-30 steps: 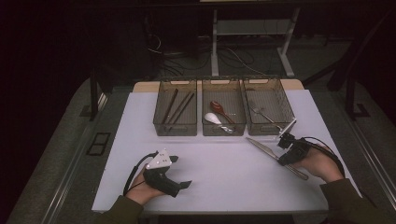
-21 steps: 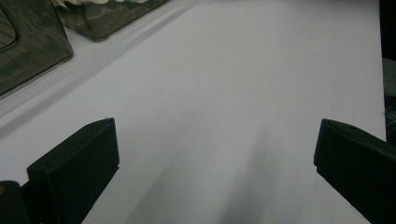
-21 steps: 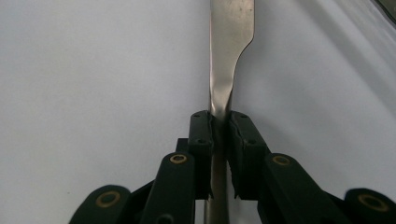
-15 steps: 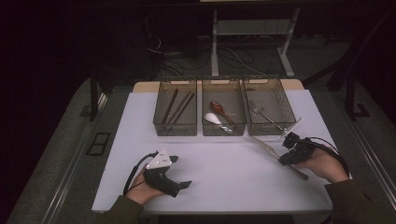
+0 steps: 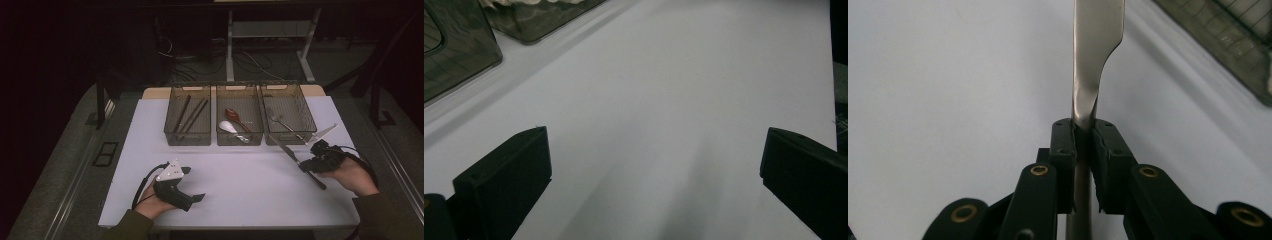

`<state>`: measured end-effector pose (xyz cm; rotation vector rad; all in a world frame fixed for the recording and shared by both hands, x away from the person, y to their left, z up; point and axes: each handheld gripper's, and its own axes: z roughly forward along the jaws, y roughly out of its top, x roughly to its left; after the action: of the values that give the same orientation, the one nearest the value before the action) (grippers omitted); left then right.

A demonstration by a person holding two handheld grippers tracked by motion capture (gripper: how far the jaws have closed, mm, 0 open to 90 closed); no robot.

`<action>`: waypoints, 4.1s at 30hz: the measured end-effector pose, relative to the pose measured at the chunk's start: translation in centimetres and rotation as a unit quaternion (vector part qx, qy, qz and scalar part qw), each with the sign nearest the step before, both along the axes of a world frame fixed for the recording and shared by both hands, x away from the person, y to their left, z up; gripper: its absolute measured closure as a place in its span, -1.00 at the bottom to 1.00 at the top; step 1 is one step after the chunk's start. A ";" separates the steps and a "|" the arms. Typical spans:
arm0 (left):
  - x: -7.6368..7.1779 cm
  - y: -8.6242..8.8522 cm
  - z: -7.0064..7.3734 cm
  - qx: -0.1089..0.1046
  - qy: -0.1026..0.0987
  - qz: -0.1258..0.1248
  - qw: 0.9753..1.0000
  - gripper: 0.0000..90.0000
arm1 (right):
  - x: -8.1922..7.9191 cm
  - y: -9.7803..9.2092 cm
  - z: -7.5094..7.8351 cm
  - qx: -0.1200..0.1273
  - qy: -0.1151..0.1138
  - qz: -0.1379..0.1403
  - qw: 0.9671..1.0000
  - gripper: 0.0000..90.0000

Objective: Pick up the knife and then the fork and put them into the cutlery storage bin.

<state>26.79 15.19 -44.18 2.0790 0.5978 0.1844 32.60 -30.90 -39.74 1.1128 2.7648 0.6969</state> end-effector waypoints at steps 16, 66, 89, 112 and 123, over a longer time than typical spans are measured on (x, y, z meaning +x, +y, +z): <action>0.0 0.0 0.0 0.001 0.000 -0.001 1.000 -1.00 | -0.2 -1.7 1.1 0.099 -0.066 -0.034 0.992 0.77; 0.1 0.0 -0.1 0.002 0.001 0.001 1.000 -1.00 | 5.0 -3.6 6.6 0.228 -0.254 -0.155 0.927 0.76; 0.0 0.1 0.0 0.003 -0.001 -0.001 1.000 -1.00 | 11.3 -2.7 2.6 0.125 -0.145 -0.176 0.966 0.76; 0.0 0.1 0.0 0.001 0.000 -0.002 1.000 -1.00 | 13.6 -0.3 1.3 0.035 -0.078 -0.154 0.984 0.61; 0.0 0.1 0.0 0.002 0.001 -0.002 1.000 -1.00 | 13.4 -0.5 1.5 0.060 -0.081 -0.162 0.982 0.07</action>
<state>26.78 15.27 -44.21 2.0836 0.5958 0.1820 45.96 -31.40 -38.19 1.4156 2.3565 0.8747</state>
